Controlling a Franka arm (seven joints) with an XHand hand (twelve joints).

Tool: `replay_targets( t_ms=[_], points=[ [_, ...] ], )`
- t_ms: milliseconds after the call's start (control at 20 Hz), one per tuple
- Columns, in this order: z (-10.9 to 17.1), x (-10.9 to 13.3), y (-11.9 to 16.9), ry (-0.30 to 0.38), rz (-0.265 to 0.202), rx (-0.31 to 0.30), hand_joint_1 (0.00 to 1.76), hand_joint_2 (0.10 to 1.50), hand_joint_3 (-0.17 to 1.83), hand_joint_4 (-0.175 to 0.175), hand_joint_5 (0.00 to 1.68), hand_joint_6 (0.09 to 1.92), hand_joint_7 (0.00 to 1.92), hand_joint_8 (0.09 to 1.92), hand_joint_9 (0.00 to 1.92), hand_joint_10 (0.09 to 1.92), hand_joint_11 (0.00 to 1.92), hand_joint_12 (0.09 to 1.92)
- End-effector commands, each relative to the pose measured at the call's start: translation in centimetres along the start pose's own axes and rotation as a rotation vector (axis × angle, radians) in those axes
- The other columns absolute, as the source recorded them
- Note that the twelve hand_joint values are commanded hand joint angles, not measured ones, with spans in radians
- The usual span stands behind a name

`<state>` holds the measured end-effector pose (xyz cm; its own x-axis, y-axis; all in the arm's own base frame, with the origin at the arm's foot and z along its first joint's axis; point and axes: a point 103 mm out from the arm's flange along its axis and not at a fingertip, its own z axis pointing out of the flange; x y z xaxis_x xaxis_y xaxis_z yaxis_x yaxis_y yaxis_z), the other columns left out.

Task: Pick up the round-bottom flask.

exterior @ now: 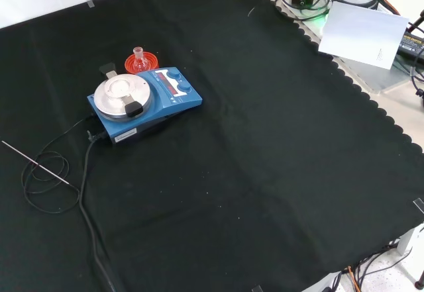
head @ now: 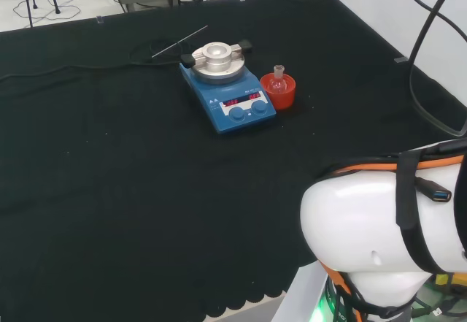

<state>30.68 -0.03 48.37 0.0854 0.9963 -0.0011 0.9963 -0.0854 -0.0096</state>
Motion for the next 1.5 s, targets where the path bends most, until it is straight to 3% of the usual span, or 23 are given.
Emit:
replay_targets(
  t_ms=[50, 150, 250, 650, 1200, 1500],
  points=[
    [0.0, -0.1, 0.0, -0.009, 0.001, -0.006, 0.41, 1.1, 0.58, -0.006, 0.26, 0.09, 0.29, 0.61, 0.37, 0.81, 0.32, 1.1],
    [0.2, -0.4, 0.0, -0.009, 0.004, -0.003, 0.21, 1.22, 0.4, -0.003, 0.26, 0.09, 0.07, 0.48, 0.13, 0.71, 0.07, 1.02],
    [0.3, -0.6, 0.1, -0.008, 0.007, 0.0, 0.17, 1.25, 0.35, -0.002, 0.25, 0.09, 0.01, 0.45, 0.07, 0.69, 0.01, 1.0],
    [1.0, -0.9, 0.8, -0.004, 0.02, 0.013, 0.16, 1.27, 0.32, -0.002, 0.26, 0.09, 0.0, 0.44, 0.06, 0.69, 0.0, 0.99],
    [4.9, -7.1, 2.7, 0.065, 0.134, 0.021, 0.21, 1.25, 0.28, -0.005, 0.24, 0.09, 0.0, 0.45, 0.07, 0.69, 0.0, 1.0],
    [7.1, -9.5, 6.1, 0.087, 0.171, 0.017, 0.24, 1.25, 0.26, -0.011, 0.25, 0.09, 0.02, 0.47, 0.08, 0.7, 0.0, 1.01]
  ],
)
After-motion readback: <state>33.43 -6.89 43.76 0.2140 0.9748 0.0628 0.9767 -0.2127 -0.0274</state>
